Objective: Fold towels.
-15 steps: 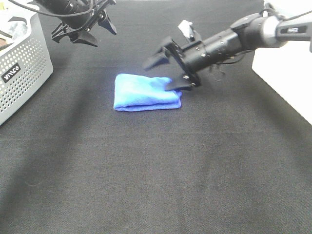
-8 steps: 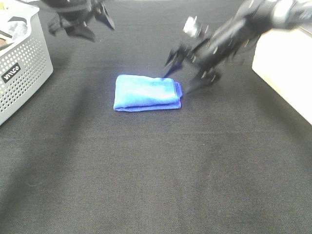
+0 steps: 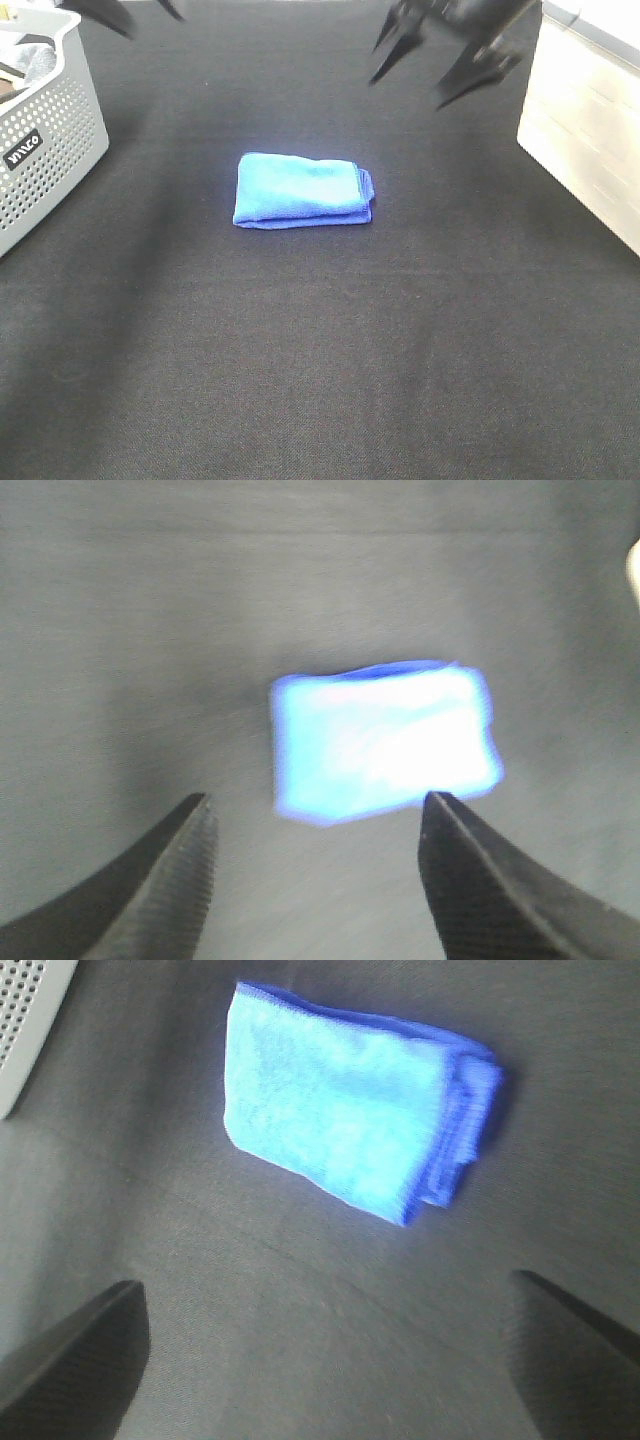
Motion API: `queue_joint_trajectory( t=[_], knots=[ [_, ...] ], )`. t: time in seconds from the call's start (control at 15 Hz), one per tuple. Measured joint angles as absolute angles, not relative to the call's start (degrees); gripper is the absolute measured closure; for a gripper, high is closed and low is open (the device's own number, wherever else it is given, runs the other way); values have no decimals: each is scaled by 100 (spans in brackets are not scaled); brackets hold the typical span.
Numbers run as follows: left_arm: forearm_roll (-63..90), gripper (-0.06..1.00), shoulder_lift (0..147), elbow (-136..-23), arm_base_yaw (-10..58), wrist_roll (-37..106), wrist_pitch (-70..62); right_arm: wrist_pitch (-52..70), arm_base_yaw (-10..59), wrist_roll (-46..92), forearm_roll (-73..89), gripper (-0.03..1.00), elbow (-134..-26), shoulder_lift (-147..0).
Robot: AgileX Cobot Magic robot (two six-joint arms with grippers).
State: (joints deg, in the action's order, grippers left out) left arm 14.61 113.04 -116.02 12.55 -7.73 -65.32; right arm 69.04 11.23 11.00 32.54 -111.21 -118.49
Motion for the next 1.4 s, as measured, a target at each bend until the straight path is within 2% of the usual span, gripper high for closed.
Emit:
queue_joint_trajectory(
  t=[0.27, 0.47, 0.8, 1.2, 1.4],
  knots=[
    [579, 37, 9998, -11568, 1387, -773, -6927, 6927, 1123, 573, 2441, 8, -11092, -10714],
    [498, 37, 8841, -10731, 1387, -773, -6944, 6927, 1123, 533, 2114, 8, -10520, -9626],
    [498, 37, 6583, -8365, 1387, -498, -6967, 6950, 1123, 539, 1324, 8, -8268, -7477],
    [498, 37, 3741, -5374, 1387, -327, -6973, 6904, 1123, 539, 1112, 8, -5162, -5036],
    [504, 37, 2355, -4211, 1387, -309, -6990, 6818, 1123, 550, 728, 8, -4125, -3867]
  ],
)
